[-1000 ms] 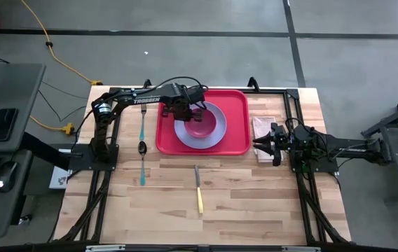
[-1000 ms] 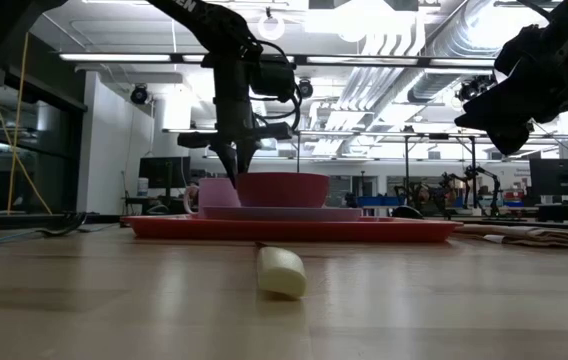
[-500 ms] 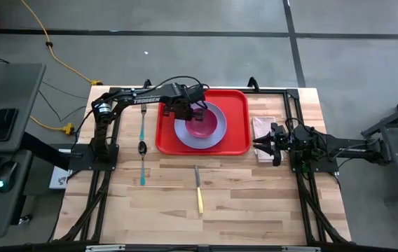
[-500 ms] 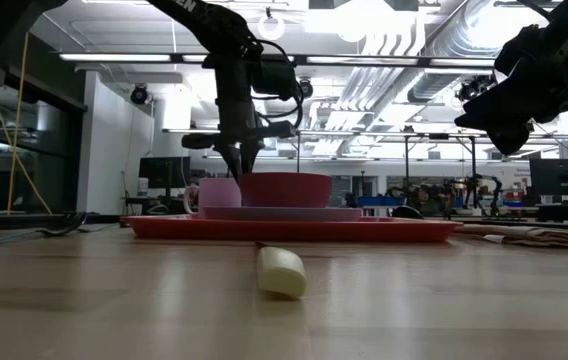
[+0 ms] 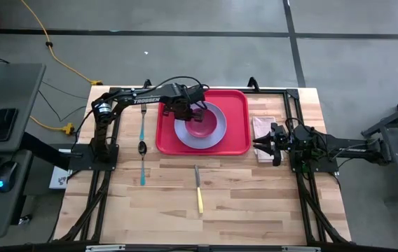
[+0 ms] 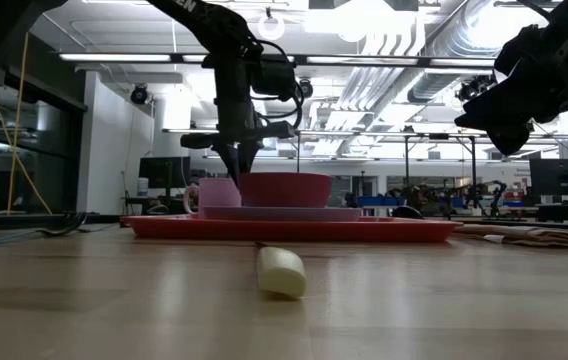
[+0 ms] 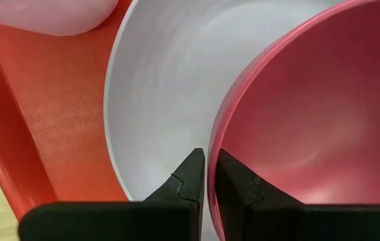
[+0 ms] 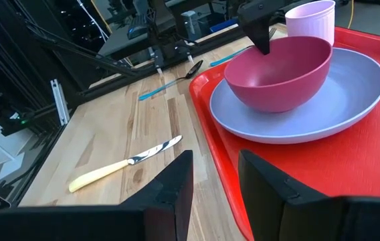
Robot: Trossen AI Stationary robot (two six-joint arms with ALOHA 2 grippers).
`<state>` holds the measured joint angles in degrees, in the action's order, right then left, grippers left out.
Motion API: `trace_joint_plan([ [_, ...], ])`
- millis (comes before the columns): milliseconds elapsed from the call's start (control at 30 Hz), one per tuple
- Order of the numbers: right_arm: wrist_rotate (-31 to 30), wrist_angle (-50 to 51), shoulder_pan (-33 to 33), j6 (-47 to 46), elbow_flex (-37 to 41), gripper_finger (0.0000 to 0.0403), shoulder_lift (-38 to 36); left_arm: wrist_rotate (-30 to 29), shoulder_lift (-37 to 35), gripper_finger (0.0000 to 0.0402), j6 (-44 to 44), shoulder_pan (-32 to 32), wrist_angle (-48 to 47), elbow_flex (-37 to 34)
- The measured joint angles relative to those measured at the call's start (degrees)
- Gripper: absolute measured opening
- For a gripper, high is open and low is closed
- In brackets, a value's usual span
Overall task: Set up tray
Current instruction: Put the pink bowl on the white plate
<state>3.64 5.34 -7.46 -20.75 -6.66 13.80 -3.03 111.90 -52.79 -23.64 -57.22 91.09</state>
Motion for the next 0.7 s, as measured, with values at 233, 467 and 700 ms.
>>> trace_joint_plan([
  [233, 0.0, 0.0, 0.0, 0.0, 0.0, 0.0098, 0.0, -0.3, 0.0, 0.0065, 0.0, 0.0, 0.0, 0.0],
  [467, 0.0, 0.0, 0.0, 0.0, 0.0, 0.0098, 0.0, -0.3, 0.0, 0.0065, 0.0, 0.0, 0.0, 0.0],
  [700, 0.0, 0.0, 0.0, 0.1, 0.0, 0.0098, 0.0, -0.4, 0.0, 0.0067, 1.2, 0.0, 0.0, 0.0],
])
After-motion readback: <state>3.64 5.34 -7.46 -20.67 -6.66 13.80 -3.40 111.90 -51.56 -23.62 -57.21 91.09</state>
